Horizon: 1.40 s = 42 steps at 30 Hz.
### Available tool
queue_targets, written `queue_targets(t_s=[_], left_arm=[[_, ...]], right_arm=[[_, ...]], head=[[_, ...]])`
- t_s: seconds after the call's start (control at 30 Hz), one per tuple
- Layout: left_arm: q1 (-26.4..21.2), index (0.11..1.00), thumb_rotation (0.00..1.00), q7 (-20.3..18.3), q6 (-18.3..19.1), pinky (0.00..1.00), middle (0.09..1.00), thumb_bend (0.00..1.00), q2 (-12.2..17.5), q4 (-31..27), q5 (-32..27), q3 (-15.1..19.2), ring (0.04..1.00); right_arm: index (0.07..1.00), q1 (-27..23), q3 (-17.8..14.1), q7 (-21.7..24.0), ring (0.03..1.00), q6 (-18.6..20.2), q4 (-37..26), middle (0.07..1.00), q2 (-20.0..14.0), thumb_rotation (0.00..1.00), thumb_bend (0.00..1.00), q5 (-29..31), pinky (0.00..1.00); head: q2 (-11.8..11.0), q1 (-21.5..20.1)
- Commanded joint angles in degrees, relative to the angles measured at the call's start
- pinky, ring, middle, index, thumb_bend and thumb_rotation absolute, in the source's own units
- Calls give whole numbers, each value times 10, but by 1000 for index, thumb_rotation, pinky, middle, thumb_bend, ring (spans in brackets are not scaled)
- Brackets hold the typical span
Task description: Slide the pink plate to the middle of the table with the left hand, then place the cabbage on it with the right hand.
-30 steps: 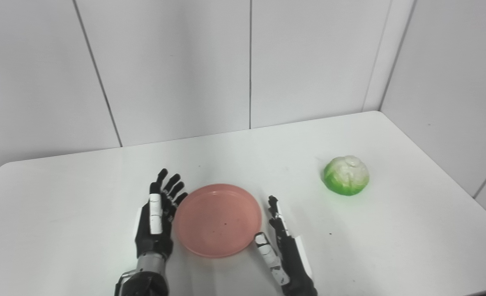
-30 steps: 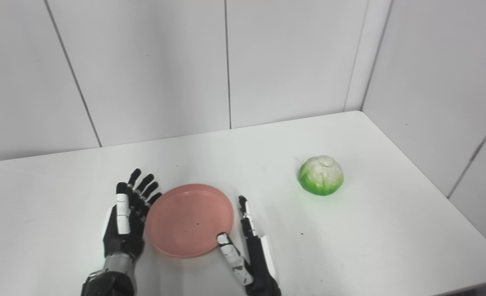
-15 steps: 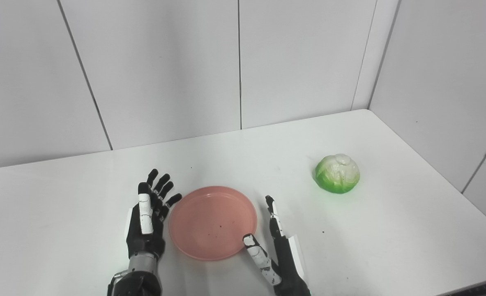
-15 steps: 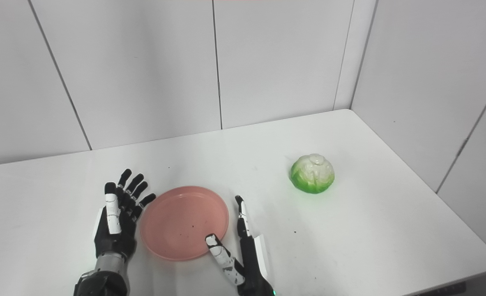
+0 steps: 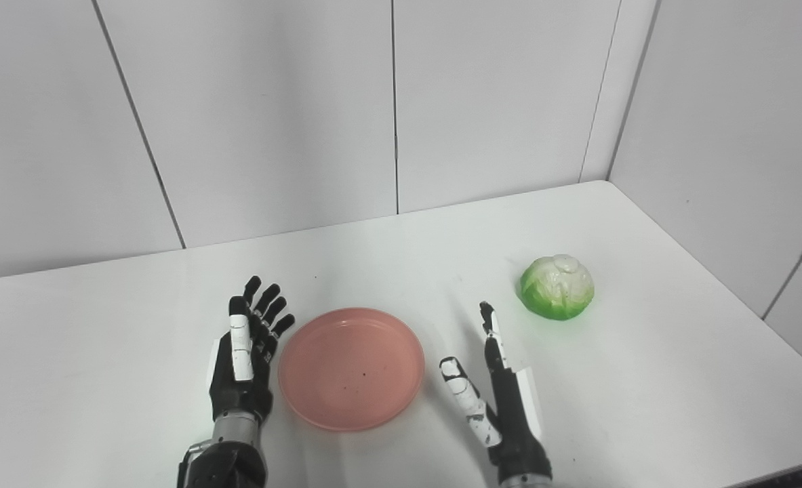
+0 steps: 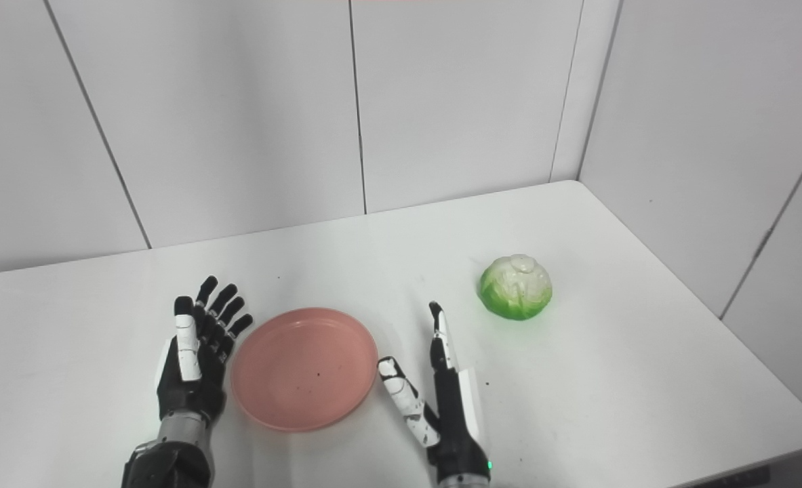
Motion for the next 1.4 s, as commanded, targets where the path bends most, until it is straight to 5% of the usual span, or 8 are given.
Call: queue_targets(t_s=[0.0,0.27,0.67,1.0,1.37], left_arm=[[17,921,927,-4,-1,841,892,956,4,31,-7,4,895],[14,921,913,-15,0,850,891,961,4,37,-10,9,893],[17,899,910,-14,0,837,883,952,6,37,-6,10,887],[17,909,912,-17,3,839,891,948,7,37,-7,8,891],[16,915,907,-16,7,844,887,958,5,36,-5,8,884]], right_arm=[[1000,-20,-12,18,981,9,-34,1000,-37,965,839,-12,974],[1000,-91,-40,100,878,87,-85,947,-128,891,916,-20,779],[997,-214,-44,274,920,244,-143,959,-295,751,991,-49,804],[947,-310,11,365,908,222,-101,934,-425,598,1000,-146,773],[914,-378,65,439,918,214,-5,944,-479,301,1000,-210,786]], head=[[-3,-1],[-7,-6],[-5,-4],[-5,-1],[-3,2]])
